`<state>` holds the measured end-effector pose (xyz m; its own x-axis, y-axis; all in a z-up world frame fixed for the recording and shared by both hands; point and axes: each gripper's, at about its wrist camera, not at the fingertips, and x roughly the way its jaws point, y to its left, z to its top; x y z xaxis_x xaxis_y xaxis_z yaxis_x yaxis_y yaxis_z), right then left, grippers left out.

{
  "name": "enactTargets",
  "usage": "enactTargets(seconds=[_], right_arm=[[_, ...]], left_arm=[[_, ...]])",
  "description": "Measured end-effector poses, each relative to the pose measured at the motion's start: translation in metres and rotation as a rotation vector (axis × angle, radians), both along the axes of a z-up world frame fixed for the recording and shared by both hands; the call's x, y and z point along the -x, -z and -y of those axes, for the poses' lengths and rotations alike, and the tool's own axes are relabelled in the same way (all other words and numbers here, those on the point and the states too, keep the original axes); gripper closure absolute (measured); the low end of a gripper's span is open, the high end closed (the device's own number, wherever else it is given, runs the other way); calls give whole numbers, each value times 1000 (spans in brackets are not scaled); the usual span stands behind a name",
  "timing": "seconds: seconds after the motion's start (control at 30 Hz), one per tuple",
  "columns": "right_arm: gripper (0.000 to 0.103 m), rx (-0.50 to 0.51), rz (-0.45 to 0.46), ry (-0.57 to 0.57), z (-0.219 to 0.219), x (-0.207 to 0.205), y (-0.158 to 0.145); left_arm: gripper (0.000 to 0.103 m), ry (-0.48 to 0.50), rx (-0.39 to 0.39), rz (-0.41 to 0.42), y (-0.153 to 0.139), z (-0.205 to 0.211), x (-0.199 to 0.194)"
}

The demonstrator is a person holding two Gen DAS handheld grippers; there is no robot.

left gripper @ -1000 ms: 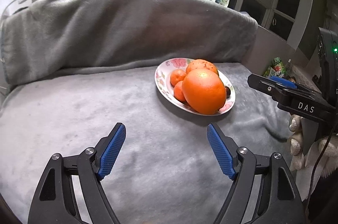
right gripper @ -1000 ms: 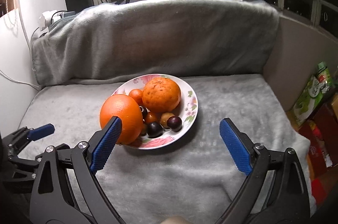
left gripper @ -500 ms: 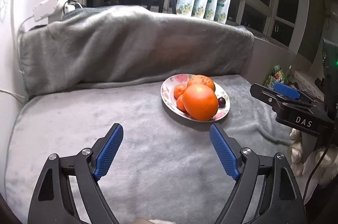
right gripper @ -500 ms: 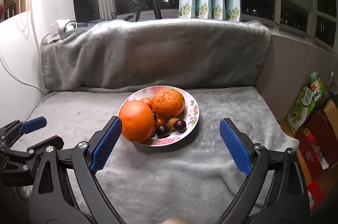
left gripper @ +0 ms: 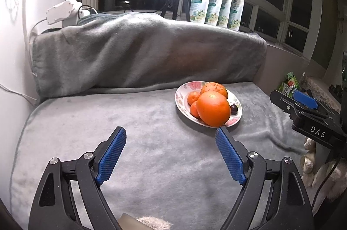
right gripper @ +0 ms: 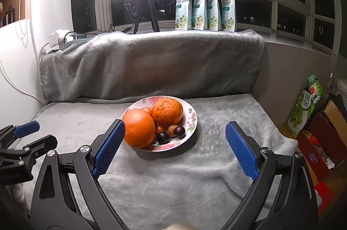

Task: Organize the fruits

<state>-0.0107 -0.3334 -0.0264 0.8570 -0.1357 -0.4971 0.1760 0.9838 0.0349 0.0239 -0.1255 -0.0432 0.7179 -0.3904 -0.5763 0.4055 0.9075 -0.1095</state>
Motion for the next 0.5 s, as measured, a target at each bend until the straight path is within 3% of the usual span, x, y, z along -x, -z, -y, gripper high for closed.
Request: enactTargets(seconds=[0.5], right_arm=[[7,4,0,1,-2,1,1]], left_arm=[[18,-6,5,-2,1,-2,0]])
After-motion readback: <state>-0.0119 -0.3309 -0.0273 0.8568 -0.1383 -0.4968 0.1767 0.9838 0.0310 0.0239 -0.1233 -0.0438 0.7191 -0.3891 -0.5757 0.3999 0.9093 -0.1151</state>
